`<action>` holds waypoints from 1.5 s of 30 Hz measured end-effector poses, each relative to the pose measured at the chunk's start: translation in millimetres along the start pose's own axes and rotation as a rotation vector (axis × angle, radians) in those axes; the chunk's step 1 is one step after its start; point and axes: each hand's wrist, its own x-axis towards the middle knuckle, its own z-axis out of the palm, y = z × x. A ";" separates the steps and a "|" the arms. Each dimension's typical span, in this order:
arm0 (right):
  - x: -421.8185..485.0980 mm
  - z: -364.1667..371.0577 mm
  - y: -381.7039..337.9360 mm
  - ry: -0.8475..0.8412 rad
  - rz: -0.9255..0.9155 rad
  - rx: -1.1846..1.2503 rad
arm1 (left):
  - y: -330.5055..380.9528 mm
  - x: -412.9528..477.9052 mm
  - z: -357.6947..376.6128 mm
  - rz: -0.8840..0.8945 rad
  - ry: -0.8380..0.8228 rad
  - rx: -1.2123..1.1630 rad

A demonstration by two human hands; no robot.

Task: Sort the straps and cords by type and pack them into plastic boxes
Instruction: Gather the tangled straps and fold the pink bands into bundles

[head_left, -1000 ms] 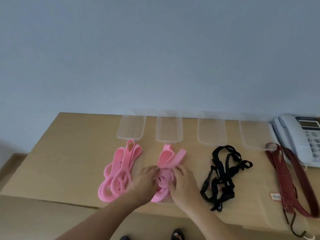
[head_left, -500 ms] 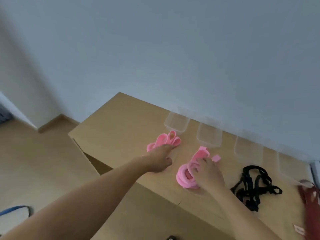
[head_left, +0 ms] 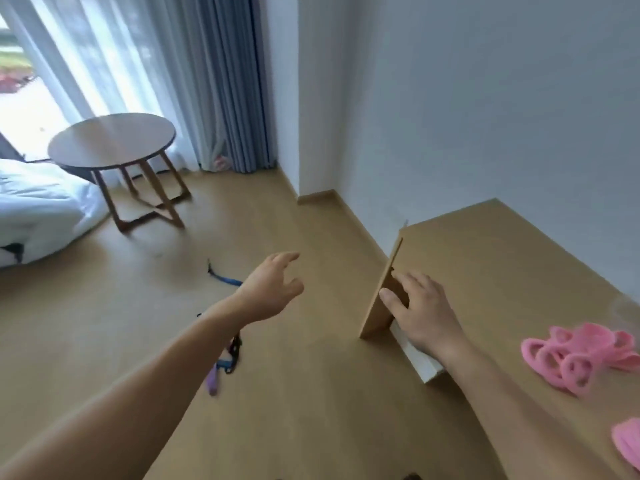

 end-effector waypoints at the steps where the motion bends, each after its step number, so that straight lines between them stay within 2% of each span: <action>1: 5.8 10.0 -23.8 -0.023 -0.057 0.008 | -19.2 -8.6 -15.6 -0.044 0.050 -0.027; 5: 26.7 49.5 -99.8 -0.118 -0.257 0.015 | -81.7 -37.9 -59.5 -0.179 0.223 -0.154; 8: 42.9 78.1 -133.8 -0.196 -0.349 0.025 | -120.5 -54.4 -74.0 -0.271 0.285 -0.210; 15: 112.2 143.0 -177.5 -0.401 -0.459 0.048 | -201.0 -41.1 -94.4 -0.468 0.301 -0.280; 23: 248.2 260.6 -220.9 -0.687 -0.477 -0.050 | -298.8 56.8 -89.7 -0.720 0.276 -0.372; 28: 322.5 380.1 -212.6 -0.842 -0.423 -0.189 | -386.0 120.4 -37.0 -0.932 0.211 -0.532; 33: 372.6 548.1 -184.2 -0.942 -0.352 -0.272 | -510.7 172.9 55.9 -1.085 0.108 -0.553; 37: 400.4 695.4 -151.3 -0.986 -0.317 -0.334 | -625.4 216.2 141.6 -1.111 0.012 -0.508; 41: 414.0 827.0 -115.1 -1.014 -0.333 -0.405 | -725.4 252.9 223.3 -1.111 -0.017 -0.389; 45: 421.7 928.4 -79.4 -1.008 -0.347 -0.510 | -790.3 282.3 300.3 -1.008 -0.096 -0.231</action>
